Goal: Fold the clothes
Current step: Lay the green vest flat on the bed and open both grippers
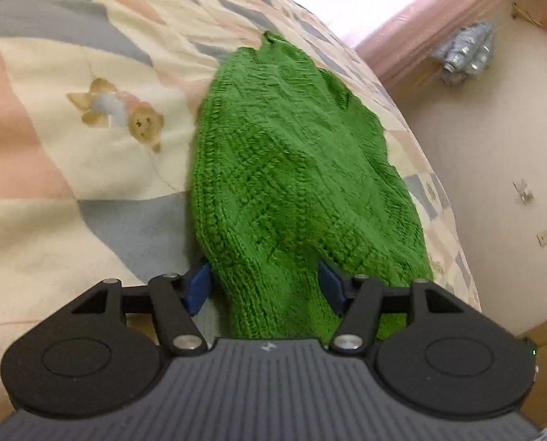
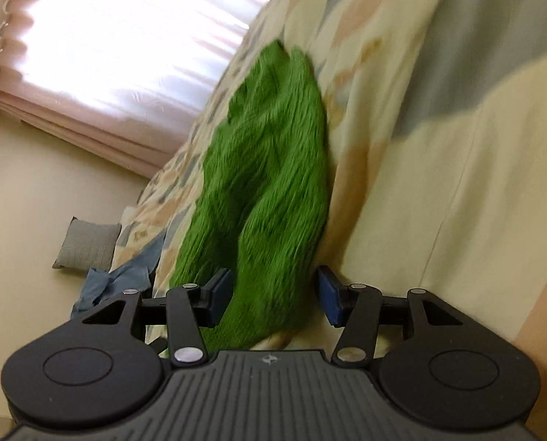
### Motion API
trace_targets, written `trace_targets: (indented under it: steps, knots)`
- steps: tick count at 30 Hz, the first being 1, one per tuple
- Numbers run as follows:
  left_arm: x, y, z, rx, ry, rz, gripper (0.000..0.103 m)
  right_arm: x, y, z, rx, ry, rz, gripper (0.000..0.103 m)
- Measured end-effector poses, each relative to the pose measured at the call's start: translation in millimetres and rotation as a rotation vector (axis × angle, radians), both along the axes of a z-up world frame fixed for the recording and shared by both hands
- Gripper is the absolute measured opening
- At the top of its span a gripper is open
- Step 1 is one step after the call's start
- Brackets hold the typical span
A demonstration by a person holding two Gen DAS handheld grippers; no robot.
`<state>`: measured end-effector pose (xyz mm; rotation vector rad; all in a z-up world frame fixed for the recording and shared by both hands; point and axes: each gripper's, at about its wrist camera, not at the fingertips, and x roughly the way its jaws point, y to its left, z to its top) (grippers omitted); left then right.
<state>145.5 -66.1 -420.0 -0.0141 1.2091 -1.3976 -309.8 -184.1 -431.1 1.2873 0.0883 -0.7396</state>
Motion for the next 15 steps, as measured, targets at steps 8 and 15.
trace_targets:
  steps: [8,15]
  knots:
    - [8,-21,8,0.041,0.071,0.001,0.010,14,-14,-15,0.152,-0.051,-0.060,0.010]
    - [2,32,129,-0.215,-0.102,-0.005,0.006,-9,29,78,-0.096,0.039,-0.122,0.008]
